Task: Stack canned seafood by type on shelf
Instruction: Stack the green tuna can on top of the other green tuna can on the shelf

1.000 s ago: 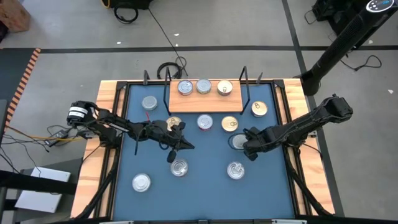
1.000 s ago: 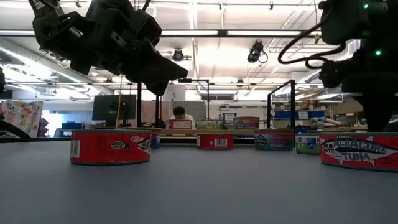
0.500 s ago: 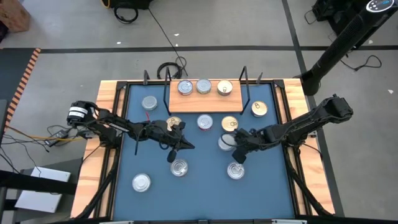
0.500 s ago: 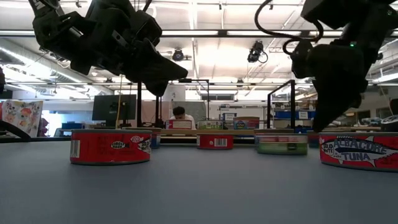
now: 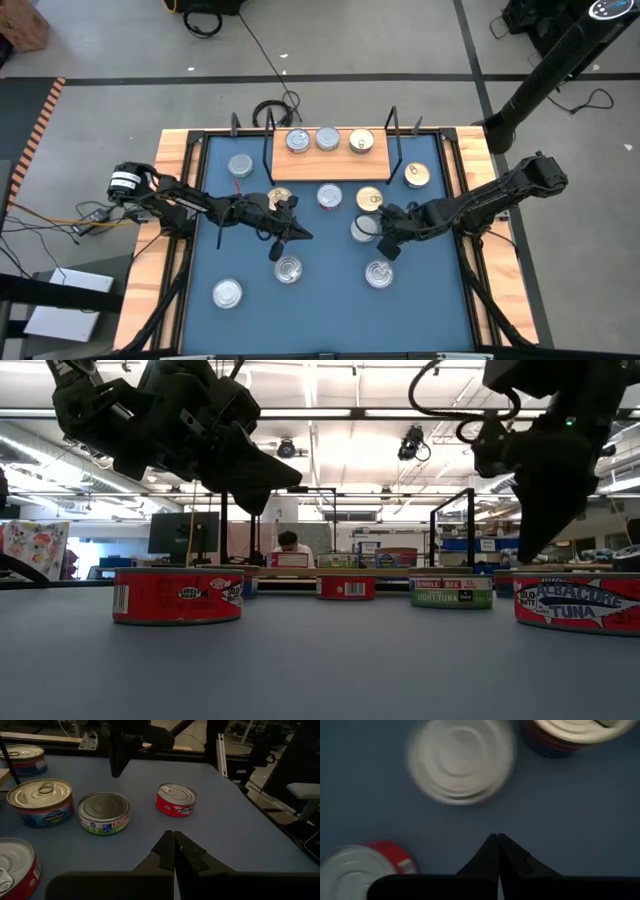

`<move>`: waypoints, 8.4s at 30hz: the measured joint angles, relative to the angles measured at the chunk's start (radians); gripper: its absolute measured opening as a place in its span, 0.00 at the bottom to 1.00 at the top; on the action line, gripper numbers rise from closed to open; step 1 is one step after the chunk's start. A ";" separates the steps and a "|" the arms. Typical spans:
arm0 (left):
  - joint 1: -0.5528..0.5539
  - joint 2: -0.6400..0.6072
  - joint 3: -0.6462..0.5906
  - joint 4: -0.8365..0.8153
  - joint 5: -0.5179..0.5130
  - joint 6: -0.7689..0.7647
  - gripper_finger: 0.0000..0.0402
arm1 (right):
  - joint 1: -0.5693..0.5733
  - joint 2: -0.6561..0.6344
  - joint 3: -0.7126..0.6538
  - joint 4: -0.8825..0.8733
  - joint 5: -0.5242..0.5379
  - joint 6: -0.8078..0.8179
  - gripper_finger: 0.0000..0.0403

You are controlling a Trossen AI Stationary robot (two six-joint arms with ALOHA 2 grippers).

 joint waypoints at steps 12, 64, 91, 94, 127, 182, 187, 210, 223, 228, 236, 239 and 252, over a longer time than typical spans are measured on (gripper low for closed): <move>0.007 0.007 0.000 0.096 0.118 0.006 0.01 | 0.000 0.000 0.000 0.076 0.058 0.019 0.02; 0.006 0.196 -0.002 0.243 -0.038 0.080 0.01 | -0.105 0.097 -0.240 0.704 0.020 -0.272 0.02; 0.007 0.258 0.001 0.241 -0.082 0.033 0.01 | -0.079 0.314 -0.002 0.479 0.075 -0.392 0.02; 0.009 0.296 0.003 0.266 -0.094 0.027 0.01 | -0.084 0.367 0.000 0.610 0.076 -0.435 0.02; 0.015 0.326 -0.002 0.308 -0.104 0.053 0.01 | 0.018 0.480 0.318 0.523 -0.005 -0.746 0.34; 0.034 0.536 0.087 0.474 -0.054 -0.031 0.01 | 0.080 0.432 0.362 0.390 -0.184 -0.789 0.05; 0.047 0.536 0.087 0.567 0.029 -0.118 0.01 | 0.081 0.443 0.308 0.400 -0.237 -0.786 0.02; 0.053 0.536 0.169 0.291 -0.029 -0.077 0.01 | 0.027 0.403 0.289 0.457 -0.132 -0.698 0.02; 0.052 0.536 0.169 0.279 -0.010 -0.075 0.01 | -0.021 0.341 0.295 0.487 -0.036 -0.570 0.03; 0.049 0.535 0.170 0.282 0.013 -0.077 0.01 | -0.037 0.342 0.295 0.487 -0.039 -0.571 0.04; 0.050 0.535 0.169 0.279 0.007 -0.058 0.01 | -0.039 0.325 0.326 0.447 -0.028 -0.625 0.18; 0.051 0.535 0.163 0.285 0.006 -0.058 0.01 | -0.037 0.306 0.365 0.427 -0.018 -0.671 0.27; 0.063 0.534 0.102 0.391 0.006 -0.080 0.01 | -0.051 0.312 0.379 0.344 -0.050 -0.788 0.66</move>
